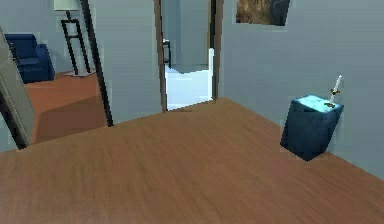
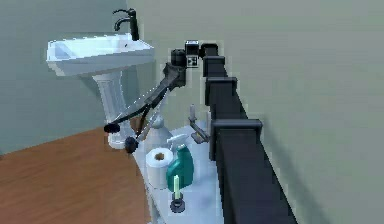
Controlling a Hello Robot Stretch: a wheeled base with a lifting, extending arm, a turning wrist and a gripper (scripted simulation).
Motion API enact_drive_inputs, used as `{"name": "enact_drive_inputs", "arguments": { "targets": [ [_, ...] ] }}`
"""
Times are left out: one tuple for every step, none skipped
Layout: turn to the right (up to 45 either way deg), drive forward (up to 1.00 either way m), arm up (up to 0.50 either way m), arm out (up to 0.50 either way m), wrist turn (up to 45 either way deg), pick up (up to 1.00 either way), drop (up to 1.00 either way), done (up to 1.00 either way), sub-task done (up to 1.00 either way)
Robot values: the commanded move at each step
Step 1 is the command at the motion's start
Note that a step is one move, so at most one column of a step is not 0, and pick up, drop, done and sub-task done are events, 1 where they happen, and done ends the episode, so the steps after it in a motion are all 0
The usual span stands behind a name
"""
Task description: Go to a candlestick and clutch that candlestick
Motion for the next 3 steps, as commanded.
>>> {"name": "enact_drive_inputs", "arguments": {
  "targets": [
    [0.0,0.00,0.00,0.00,45.0,0.00,0.00,0.00,0.00],
    [0.0,0.00,0.00,0.00,45.0,0.00,0.00,0.00,0.00],
    [0.0,0.00,0.00,0.00,45.0,0.00,0.00,0.00,0.00]
  ]
}}
